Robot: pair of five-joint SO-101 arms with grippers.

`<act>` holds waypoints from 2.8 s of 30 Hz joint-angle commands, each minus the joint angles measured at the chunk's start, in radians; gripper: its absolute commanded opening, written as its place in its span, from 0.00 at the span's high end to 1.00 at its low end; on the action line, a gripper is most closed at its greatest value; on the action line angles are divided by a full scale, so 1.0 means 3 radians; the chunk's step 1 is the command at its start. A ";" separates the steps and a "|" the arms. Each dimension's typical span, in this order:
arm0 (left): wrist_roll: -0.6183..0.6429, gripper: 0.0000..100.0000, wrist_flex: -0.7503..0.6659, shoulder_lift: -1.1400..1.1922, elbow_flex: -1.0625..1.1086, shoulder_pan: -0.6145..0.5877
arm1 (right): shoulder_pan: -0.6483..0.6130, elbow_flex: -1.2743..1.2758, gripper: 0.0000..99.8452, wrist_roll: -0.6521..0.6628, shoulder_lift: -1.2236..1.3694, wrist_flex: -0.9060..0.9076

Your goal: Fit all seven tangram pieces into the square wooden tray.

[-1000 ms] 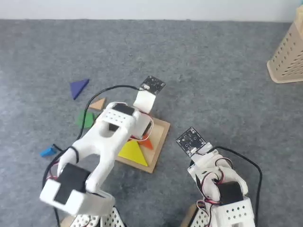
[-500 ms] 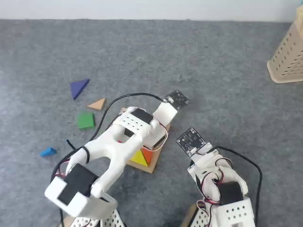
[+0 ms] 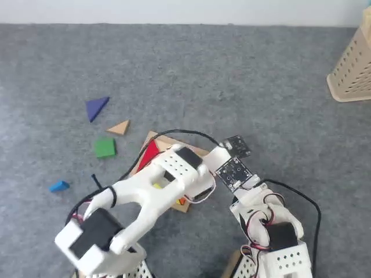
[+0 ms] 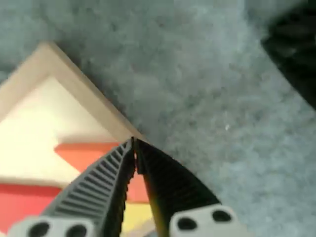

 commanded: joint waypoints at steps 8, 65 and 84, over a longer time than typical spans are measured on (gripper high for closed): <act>-0.0005 0.99 0.0138 -0.1227 0.0289 -0.0511 | 0.0003 0.0061 0.99 -0.0020 -0.0049 0.0018; -0.1084 0.87 -0.0143 0.1284 -0.1762 -0.2772 | 0.0003 0.0061 0.99 -0.0020 -0.0049 0.0018; -0.1130 0.87 0.0031 0.1642 -0.2284 -0.2787 | 0.0003 0.0061 0.99 -0.0020 -0.0049 0.0018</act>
